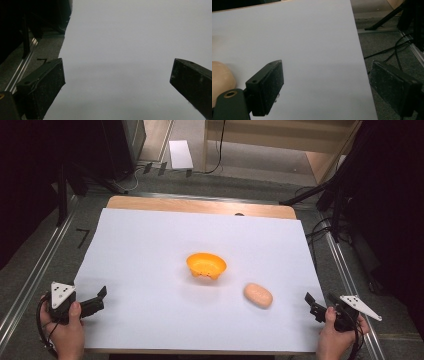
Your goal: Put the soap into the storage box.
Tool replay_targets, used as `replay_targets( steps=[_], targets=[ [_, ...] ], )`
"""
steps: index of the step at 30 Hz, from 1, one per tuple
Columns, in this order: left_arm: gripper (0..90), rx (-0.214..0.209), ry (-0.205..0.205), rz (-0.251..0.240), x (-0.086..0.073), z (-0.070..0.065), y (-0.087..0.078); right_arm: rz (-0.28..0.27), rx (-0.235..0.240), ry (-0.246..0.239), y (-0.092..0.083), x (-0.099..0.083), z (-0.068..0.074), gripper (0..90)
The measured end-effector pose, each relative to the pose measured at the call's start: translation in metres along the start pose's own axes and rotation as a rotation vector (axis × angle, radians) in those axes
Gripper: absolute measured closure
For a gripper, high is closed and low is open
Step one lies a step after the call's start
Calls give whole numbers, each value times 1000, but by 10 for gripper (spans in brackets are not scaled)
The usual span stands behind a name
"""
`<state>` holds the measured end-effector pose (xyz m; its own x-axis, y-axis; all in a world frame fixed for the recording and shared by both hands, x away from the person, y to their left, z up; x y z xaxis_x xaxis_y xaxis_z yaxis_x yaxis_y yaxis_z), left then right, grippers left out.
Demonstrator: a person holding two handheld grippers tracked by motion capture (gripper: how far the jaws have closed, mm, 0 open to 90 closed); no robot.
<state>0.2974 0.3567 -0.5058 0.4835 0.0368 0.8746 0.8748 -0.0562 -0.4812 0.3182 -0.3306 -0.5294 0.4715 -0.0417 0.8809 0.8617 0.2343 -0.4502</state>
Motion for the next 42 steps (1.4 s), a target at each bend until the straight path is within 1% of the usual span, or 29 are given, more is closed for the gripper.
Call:
replay_targets(
  steps=[2, 3, 4, 5, 6, 7, 8, 9, 10, 11, 12, 13, 14, 15, 18, 20, 22, 23, 25, 27, 31, 32, 33, 35, 37, 38, 39, 41, 42],
  targets=[
    [1, -2, 1, -2, 0, 0, 0, 8, 28, -10, 0, 0, 3, 129],
    [1, -2, 1, -2, 0, 0, 0, 8, 28, -10, 0, 0, 3, 129],
    [2, -1, 1, -2, 0, 0, 0, 36, 40, -65, 1, 0, 6, 130],
    [2, -1, 2, -1, 0, 0, 0, 58, 38, -105, 1, 1, 8, 130],
    [1, -1, 3, -1, 0, 0, 0, 77, 46, -135, 1, 1, 11, 130],
    [1, -1, 3, -1, 0, 0, 0, 77, 46, -135, 1, 1, 11, 130],
    [1, -1, 3, 0, 0, 0, 0, 111, 89, -200, 1, 5, 19, 130],
    [1, -1, 3, 0, 0, 0, 0, 111, 89, -200, 1, 5, 19, 130],
    [1, -1, 3, 0, 0, 0, 0, 140, 107, -237, 2, 5, 23, 128],
    [2, -1, 3, 0, 0, 0, 0, 187, 134, -314, 4, 6, 30, 117],
    [2, 0, 2, -2, 0, 0, 0, 213, 139, -349, 6, 7, 33, 90],
    [2, 0, 2, -2, 0, 0, 0, 213, 139, -349, 6, 7, 33, 90],
    [2, -2, 4, -2, 0, 0, 0, 262, 169, -410, 9, 7, 41, 70],
    [2, -2, 4, -2, 0, 0, 0, 283, 189, -437, 11, 7, 46, 62],
    [2, -3, 3, -1, 0, 0, 0, 357, 262, -509, 16, 6, 60, 64],
    [1, -4, 2, -2, 0, 0, 0, 400, 308, -556, 19, 5, 69, 89],
    [2, -4, 3, -2, 0, 0, 0, 433, 352, -591, 23, 5, 78, 110],
    [1, -3, 1, -2, 0, 0, 0, 439, 364, -599, 24, 5, 81, 116],
    [1, -4, 3, -2, 0, 0, 0, 442, 372, -607, 25, 6, 84, 120],
    [1, -6, 2, -2, 0, 0, 0, 454, 407, -613, 29, 9, 92, 129],
    [2, -6, 1, -2, 0, 0, 0, 473, 435, -631, 34, 11, 103, 138],
    [2, -6, 1, -2, 0, 0, 0, 473, 435, -631, 34, 11, 103, 138],
    [1, -6, 2, -3, 0, 0, 0, 486, 446, -639, 36, 12, 109, 155],
    [1, -7, 1, -3, 0, 0, 0, 494, 464, -652, 38, 12, 115, 173],
    [1, -8, 1, -3, 0, 0, 0, 494, 477, -662, 40, 13, 120, 187],
    [1, -8, 1, -1, 0, 0, 0, 494, 477, -662, 40, 13, 120, 187],
    [1, -7, 1, 0, 0, 0, 0, 504, 487, -666, 42, 12, 125, 200],
    [1, -8, 1, -1, 0, -1, 0, 507, 490, -669, 43, 12, 127, 207],
    [1, -8, 0, -2, 0, 0, 0, 514, 500, -673, 45, 11, 131, 217]
  ],
)
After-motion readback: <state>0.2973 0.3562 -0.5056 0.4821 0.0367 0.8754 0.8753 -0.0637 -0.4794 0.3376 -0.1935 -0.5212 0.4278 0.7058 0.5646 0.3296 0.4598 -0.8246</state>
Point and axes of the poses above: each handheld gripper's, and its own axes: y roughly forward along the jaws, x roughly out of its top, z roughly to its left, the point moved 9 cm from there along y, roughly forward along the jaws, and after that the axes turned 5 degrees about -y, right-handed, at the moved point
